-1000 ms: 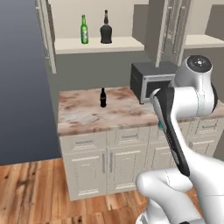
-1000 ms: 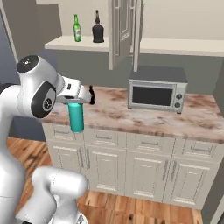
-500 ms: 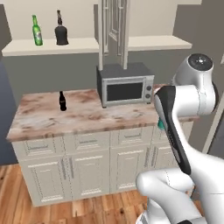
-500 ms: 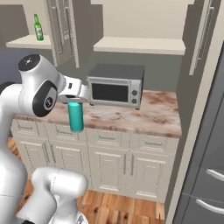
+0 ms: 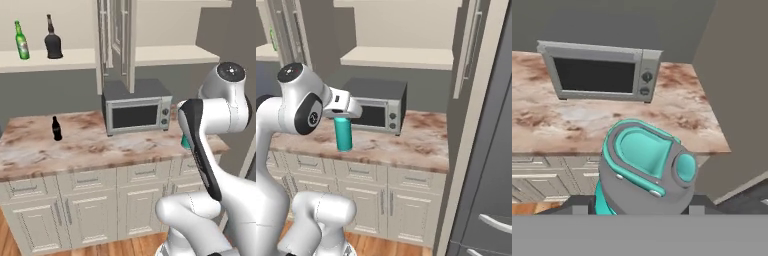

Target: Sort all alcoholic drinks to one cabinet, and non-alcoholic drinks to the other.

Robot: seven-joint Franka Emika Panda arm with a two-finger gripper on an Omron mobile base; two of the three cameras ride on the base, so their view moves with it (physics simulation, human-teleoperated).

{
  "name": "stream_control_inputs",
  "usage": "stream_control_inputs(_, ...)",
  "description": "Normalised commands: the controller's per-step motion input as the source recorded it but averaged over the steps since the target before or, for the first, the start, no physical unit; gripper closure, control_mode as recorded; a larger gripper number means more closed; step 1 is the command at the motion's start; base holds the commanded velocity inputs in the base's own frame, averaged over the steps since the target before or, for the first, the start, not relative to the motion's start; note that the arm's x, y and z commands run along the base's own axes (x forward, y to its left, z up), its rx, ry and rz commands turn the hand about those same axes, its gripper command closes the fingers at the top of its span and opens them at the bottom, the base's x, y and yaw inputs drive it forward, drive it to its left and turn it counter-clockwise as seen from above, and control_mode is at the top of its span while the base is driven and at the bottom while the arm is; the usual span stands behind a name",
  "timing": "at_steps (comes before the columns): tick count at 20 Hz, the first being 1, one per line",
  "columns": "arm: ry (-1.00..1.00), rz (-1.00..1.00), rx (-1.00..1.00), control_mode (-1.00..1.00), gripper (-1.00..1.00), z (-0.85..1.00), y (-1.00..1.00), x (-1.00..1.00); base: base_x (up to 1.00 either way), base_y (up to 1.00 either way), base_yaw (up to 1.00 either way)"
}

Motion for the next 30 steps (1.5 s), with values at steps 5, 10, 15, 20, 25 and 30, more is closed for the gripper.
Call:
stream_control_inputs(5,0.0,0.0,0.0,1.0,1.0,0.0,0.0,0.0,0.58,-0.28,0.0)
stream_control_inputs(10,0.0,0.0,0.0,1.0,1.0,0.0,0.0,0.0,0.4,-0.35,0.02)
stream_control_inputs(15,0.0,0.0,0.0,1.0,1.0,0.0,0.0,0.0,0.6,-0.26,0.02)
stream_control_inputs(20,0.0,0.0,0.0,1.0,1.0,0.0,0.0,0.0,0.57,-0.27,0.0)
stream_control_inputs(25,0.0,0.0,0.0,1.0,1.0,0.0,0.0,0.0,0.43,-0.32,0.0)
stream_control_inputs(30,0.0,0.0,0.0,1.0,1.0,0.0,0.0,0.0,0.29,-0.23,0.0)
